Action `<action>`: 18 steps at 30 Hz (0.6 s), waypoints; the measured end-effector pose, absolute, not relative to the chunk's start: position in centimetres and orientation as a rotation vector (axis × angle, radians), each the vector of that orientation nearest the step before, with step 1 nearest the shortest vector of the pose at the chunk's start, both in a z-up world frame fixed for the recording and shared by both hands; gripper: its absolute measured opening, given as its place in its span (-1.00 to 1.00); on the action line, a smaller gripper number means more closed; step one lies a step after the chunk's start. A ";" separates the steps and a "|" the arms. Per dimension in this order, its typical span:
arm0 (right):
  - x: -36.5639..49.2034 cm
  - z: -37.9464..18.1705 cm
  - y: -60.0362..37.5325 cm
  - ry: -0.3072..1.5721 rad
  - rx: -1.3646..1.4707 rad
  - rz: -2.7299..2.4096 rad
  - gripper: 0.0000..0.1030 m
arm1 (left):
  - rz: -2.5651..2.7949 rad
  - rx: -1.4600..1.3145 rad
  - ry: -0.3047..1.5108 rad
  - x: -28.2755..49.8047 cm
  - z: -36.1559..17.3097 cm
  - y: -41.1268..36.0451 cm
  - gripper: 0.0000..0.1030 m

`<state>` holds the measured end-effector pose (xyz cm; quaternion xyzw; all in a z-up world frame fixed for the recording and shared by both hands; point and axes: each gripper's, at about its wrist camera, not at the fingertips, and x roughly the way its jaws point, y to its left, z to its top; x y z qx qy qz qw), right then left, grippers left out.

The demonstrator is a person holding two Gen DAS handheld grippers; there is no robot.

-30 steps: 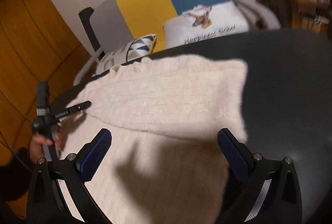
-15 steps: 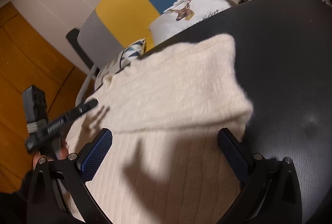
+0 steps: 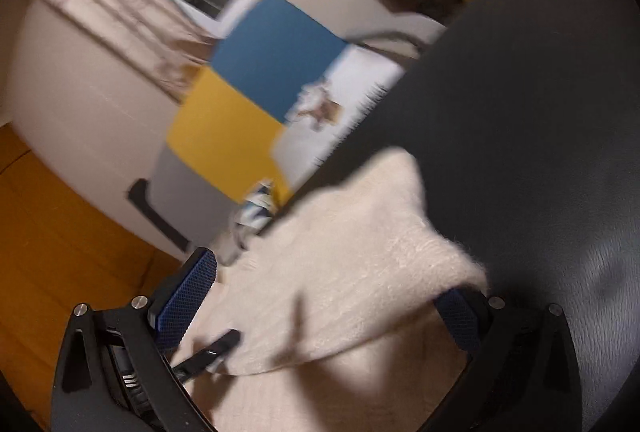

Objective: Fold clothes

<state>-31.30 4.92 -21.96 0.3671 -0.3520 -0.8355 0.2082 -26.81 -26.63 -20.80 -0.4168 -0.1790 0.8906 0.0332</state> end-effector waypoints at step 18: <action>-31.5 -19.3 2.0 -0.475 1.150 -2.207 1.00 | 2.731 -1.272 -0.505 -27.3 -20.5 -26.4 -0.40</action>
